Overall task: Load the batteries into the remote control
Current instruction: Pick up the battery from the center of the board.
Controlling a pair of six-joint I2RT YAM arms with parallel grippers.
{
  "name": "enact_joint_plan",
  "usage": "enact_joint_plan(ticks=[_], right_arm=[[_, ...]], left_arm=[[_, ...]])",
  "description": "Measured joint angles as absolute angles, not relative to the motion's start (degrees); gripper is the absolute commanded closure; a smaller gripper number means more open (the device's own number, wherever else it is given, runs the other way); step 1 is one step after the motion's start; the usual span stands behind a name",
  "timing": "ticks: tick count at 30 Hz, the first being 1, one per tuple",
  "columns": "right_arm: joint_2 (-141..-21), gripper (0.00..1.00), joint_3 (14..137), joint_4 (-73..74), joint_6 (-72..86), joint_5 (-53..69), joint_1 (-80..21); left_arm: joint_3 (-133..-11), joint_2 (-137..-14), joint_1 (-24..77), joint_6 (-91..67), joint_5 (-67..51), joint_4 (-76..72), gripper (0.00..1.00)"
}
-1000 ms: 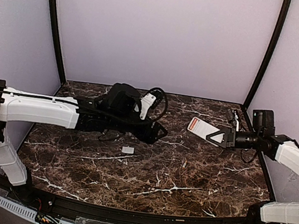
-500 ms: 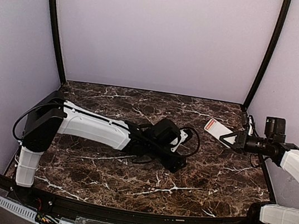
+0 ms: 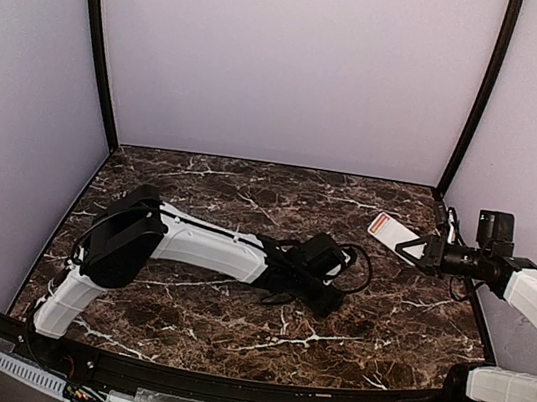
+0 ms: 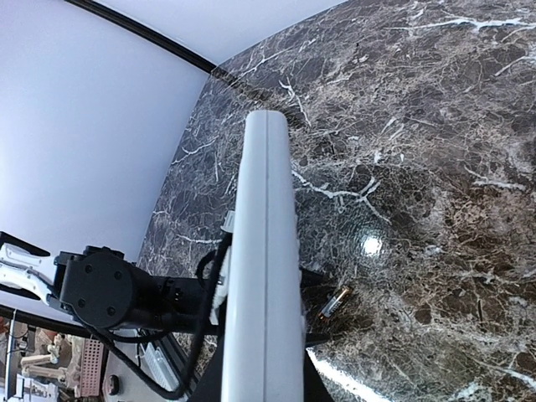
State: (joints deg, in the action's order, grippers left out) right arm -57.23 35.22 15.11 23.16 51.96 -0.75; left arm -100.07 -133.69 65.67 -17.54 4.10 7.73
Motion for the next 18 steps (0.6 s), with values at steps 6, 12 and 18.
enact_joint_plan(ticks=[6,12,18], right_arm=[[-57.2,1.0,35.2,15.1,23.1,52.6,-0.7],[-57.2,1.0,35.2,15.2,23.0,52.9,-0.7],[-57.2,1.0,35.2,15.6,22.8,53.3,-0.7]], left_arm=[[-106.4,-138.1,66.5,-17.0,8.7,11.4,0.6],[-108.2,-138.2,66.5,-16.9,12.7,17.6,0.77],[-109.7,-138.0,66.4,-16.9,13.9,23.2,0.95]])
